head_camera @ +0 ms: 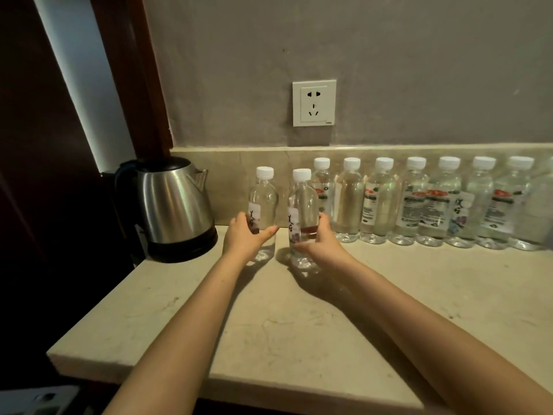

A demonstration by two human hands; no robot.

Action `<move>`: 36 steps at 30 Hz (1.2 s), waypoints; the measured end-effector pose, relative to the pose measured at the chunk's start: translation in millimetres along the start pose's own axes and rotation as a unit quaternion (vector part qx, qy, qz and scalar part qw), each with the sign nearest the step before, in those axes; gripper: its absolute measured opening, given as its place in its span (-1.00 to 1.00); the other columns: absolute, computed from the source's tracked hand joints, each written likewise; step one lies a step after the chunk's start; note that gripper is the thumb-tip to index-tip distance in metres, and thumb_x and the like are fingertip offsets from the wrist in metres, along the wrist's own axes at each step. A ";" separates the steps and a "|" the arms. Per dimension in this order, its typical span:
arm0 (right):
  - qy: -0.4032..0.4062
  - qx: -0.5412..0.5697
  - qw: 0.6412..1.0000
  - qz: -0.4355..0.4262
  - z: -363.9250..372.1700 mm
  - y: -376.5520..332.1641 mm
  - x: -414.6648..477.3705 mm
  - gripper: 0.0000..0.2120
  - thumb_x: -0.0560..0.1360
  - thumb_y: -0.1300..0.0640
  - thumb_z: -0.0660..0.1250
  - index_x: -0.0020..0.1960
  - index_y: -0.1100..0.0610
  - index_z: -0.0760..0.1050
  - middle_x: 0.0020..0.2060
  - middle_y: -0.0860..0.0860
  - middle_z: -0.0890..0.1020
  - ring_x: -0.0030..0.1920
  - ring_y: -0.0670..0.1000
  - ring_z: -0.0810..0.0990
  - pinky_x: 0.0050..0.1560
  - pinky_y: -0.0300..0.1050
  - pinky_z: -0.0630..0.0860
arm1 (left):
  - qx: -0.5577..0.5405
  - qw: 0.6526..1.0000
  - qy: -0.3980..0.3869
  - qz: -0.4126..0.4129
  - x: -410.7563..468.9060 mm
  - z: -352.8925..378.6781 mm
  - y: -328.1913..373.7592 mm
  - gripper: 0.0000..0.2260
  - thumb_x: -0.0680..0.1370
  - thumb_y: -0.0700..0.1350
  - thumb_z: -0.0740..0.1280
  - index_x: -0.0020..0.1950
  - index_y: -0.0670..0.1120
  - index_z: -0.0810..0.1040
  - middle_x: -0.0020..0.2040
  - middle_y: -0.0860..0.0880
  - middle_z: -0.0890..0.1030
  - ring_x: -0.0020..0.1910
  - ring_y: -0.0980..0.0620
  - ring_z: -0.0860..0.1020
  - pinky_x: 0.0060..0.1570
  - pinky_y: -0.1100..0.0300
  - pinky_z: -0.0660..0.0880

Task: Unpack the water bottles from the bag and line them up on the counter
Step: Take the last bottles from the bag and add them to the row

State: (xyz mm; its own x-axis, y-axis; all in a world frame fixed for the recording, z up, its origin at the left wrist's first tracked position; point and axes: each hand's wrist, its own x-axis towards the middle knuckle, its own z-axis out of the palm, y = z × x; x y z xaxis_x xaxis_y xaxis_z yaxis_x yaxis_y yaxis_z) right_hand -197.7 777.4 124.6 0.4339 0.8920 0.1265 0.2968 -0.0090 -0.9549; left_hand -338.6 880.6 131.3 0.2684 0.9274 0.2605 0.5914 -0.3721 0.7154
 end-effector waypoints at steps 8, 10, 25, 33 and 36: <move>0.095 -0.236 0.966 -0.047 12.9 -9.5 15.4 -0.28 0.34 -0.04 0.54 0.28 0.15 0.19 0.22 0.11 0.52 0.20 0.13 0.54 0.11 -0.01 0.48 | -0.147 0.987 -0.068 -0.001 15.3 -15.8 -21.4 -0.52 0.42 0.03 0.47 0.29 -0.04 0.47 0.18 -0.03 0.58 0.12 -0.06 0.57 0.11 -0.05 0.55; 0.121 -0.338 0.933 -0.032 19.2 -14.5 20.1 -0.30 0.37 -0.18 0.46 0.26 0.17 0.20 0.15 0.14 0.57 0.14 0.18 0.58 0.00 0.02 0.49 | -0.165 0.985 -0.054 0.003 15.8 -13.5 -24.7 -0.53 0.43 0.00 0.47 0.29 -0.04 0.47 0.17 -0.04 0.58 0.10 -0.04 0.57 0.12 0.00 0.54; 0.111 -0.471 0.875 0.009 14.1 -1.8 37.1 -0.55 0.43 -0.29 0.33 -0.01 0.10 0.53 -0.08 0.06 0.64 -0.05 0.13 0.61 -0.11 -0.05 0.52 | -0.032 0.995 -0.094 -0.002 41.4 7.7 -22.4 -0.40 0.37 0.03 0.52 0.33 -0.13 0.44 0.24 -0.09 0.56 0.19 -0.09 0.53 0.20 0.03 0.49; 0.148 -0.506 0.850 0.001 19.5 0.7 51.8 -0.62 0.54 -0.16 0.25 0.09 0.14 0.56 -0.03 0.11 0.65 0.01 0.17 0.62 -0.13 -0.06 0.46 | 0.053 0.992 -0.111 0.005 64.5 22.9 -14.1 -0.57 0.45 0.15 0.39 0.18 -0.12 0.55 0.08 -0.08 0.62 0.06 -0.10 0.57 0.03 0.03 0.51; 0.131 -0.494 0.860 0.009 19.2 0.1 49.8 -0.65 0.54 -0.13 0.25 0.09 0.12 0.56 -0.03 0.11 0.64 0.01 0.17 0.62 -0.09 -0.04 0.49 | 0.130 0.985 -0.108 0.025 56.8 23.1 -12.7 -0.55 0.51 0.20 0.28 0.08 -0.17 0.58 0.03 -0.16 0.63 0.01 -0.16 0.57 -0.04 0.03 0.49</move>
State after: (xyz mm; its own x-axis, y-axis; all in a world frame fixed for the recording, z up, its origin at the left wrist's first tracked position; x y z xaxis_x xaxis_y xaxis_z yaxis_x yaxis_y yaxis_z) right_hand -192.3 830.5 125.7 0.5843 0.7569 0.2926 0.8093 -0.5166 -0.2796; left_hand -313.3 937.1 122.0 0.4415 0.8881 0.1276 0.7406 -0.4410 0.5071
